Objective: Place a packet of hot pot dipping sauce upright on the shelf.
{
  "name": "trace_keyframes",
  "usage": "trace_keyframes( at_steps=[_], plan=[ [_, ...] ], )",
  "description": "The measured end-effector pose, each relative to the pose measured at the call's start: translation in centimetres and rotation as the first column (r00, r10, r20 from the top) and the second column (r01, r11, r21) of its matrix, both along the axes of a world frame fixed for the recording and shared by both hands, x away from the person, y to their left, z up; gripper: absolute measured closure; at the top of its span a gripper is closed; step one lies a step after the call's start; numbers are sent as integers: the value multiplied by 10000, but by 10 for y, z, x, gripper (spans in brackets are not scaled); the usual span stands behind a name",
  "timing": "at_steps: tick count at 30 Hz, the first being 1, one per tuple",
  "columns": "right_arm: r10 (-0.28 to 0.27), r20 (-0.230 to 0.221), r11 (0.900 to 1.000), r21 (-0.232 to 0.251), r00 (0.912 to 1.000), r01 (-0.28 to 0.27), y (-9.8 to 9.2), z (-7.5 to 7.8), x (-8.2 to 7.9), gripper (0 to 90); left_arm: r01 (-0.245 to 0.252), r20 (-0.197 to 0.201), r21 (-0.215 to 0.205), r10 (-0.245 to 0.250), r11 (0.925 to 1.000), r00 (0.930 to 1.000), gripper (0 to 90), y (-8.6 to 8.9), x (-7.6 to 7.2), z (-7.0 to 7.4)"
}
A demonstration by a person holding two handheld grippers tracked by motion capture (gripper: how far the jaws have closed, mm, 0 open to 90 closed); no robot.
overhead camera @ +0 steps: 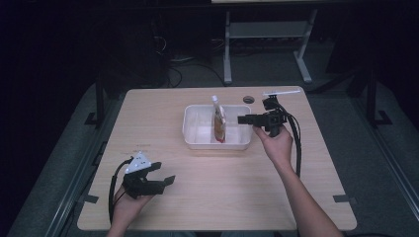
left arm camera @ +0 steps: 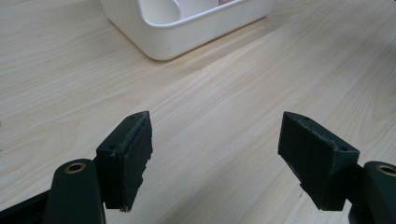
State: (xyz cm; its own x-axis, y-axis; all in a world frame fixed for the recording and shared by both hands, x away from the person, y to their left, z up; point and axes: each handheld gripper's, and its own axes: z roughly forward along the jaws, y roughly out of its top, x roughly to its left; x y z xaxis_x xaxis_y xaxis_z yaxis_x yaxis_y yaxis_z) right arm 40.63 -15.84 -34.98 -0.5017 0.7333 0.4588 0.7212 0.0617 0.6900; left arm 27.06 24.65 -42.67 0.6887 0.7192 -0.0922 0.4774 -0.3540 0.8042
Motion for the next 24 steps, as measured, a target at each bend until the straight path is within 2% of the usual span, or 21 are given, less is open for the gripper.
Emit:
trace_keyframes(
  at_steps=[8, 24],
  plan=[
    [118, -44, 9999, 1, 9999, -118, -8, -2, -7, 536, -17, -8, 9, 17, 10000, 10000, 253, 0, 0, 0],
    [269, -275, 9996, -12, 9993, -270, -23, -16, -20, 501, -19, -8, 30, 19, 10000, 10000, 253, 0, 0, 0]
  ],
)
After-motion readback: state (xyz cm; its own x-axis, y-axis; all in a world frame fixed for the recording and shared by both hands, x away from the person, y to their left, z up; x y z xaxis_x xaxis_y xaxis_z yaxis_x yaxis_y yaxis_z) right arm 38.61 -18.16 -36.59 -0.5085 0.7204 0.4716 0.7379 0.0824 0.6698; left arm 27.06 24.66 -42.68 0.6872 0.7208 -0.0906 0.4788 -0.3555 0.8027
